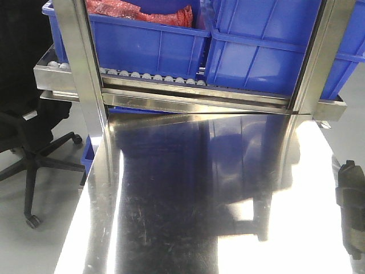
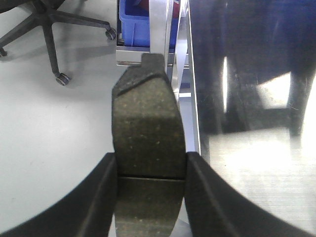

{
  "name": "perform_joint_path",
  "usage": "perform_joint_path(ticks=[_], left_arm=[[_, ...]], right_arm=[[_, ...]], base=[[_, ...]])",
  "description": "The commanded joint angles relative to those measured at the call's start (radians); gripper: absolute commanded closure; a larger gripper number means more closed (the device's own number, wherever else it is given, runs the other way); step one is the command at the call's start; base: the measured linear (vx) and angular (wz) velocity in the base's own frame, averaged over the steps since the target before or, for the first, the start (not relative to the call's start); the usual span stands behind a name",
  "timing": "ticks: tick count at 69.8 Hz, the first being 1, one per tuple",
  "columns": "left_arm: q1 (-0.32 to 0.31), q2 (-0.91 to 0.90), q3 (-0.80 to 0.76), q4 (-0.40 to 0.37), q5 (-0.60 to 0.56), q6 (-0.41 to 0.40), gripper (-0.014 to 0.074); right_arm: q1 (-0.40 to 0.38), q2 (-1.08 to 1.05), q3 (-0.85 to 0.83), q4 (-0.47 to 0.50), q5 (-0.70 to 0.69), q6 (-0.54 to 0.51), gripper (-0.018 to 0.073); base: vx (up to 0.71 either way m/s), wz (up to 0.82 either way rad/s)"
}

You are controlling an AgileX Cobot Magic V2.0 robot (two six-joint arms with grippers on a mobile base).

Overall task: Move and align brake pads A on conveyor
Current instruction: 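Turn the base away from the steel table toward the yellow-lined aisle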

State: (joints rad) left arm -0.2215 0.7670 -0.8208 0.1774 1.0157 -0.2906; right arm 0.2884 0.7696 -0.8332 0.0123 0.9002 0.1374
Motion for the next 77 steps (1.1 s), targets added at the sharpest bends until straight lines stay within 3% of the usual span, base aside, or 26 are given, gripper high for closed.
perform_joint_path(ticks=[1, 77], left_arm=[[0.001, -0.005, -0.030, 0.014, -0.057, -0.001, 0.0603], [0.001, -0.005, -0.030, 0.014, -0.057, -0.001, 0.0603]], right_arm=[[-0.001, -0.004, -0.028, -0.005, -0.069, -0.007, 0.0567], [-0.001, -0.004, -0.028, -0.005, -0.069, -0.007, 0.0567]], base=[[0.00, 0.00], [-0.01, 0.07]])
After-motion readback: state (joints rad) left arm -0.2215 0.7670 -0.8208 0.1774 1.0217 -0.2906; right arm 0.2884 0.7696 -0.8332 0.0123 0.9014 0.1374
